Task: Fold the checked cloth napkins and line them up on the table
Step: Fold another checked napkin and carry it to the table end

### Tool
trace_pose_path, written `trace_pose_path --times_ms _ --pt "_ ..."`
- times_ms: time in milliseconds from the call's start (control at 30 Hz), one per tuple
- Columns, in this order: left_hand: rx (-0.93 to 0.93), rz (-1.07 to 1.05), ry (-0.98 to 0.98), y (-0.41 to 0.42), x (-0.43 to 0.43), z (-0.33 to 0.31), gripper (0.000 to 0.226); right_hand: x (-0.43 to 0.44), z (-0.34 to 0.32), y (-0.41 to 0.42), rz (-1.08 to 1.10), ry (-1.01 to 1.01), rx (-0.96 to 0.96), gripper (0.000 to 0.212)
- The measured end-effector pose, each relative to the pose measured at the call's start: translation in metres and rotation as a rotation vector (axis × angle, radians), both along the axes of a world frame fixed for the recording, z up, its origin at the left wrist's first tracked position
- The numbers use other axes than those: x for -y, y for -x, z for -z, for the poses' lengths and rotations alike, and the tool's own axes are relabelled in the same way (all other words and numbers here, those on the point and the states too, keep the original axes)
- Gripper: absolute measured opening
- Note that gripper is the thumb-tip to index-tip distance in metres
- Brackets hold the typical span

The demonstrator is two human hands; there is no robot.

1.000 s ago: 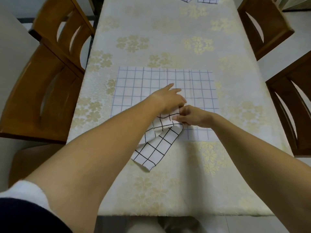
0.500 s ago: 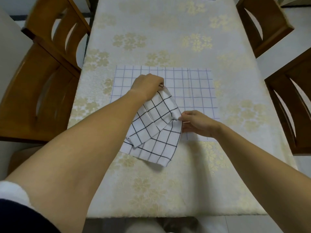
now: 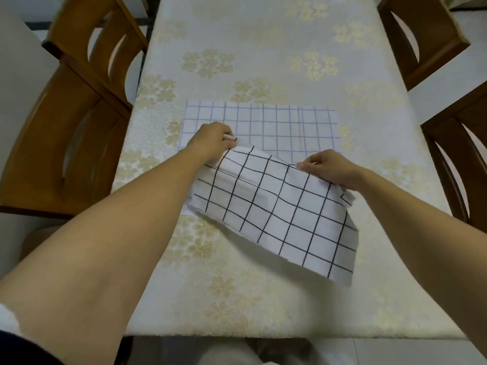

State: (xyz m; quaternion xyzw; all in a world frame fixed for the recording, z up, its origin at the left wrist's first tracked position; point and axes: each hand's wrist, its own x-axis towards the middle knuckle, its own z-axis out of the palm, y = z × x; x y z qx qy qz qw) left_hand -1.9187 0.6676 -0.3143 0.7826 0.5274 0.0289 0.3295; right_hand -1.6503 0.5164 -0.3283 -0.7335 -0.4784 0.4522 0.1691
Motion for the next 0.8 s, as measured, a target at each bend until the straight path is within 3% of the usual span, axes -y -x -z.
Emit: trace_pose_path --times_ms 67,200,433,500,633,700,800 --pt "-0.021 -0.024 0.018 0.013 0.004 0.009 0.019 -0.003 0.001 -0.011 -0.113 0.081 0.112 0.041" --pt "-0.1 -0.074 0.013 0.034 0.01 0.028 0.009 -0.009 0.01 -0.034 -0.194 0.035 0.351 0.02" --pt "-0.196 -0.16 -0.045 0.043 0.013 0.041 0.005 -0.011 0.025 -0.036 0.197 -0.138 0.28 0.019" --pt "-0.217 -0.191 -0.096 0.043 0.014 0.044 0.012 -0.014 0.028 -0.034 0.246 -0.19 0.34 0.024" --pt "-0.302 -0.159 -0.442 0.032 0.03 0.051 0.049 -0.017 0.035 -0.008 0.339 -0.354 0.638 0.044" --pt "-0.162 -0.096 -0.503 0.011 0.049 0.053 0.051 -0.016 0.039 0.026 0.27 -0.479 0.607 0.048" --pt "-0.14 0.053 -0.377 -0.024 0.077 0.064 0.052 -0.017 0.054 0.083 -0.009 -0.468 0.566 0.049"
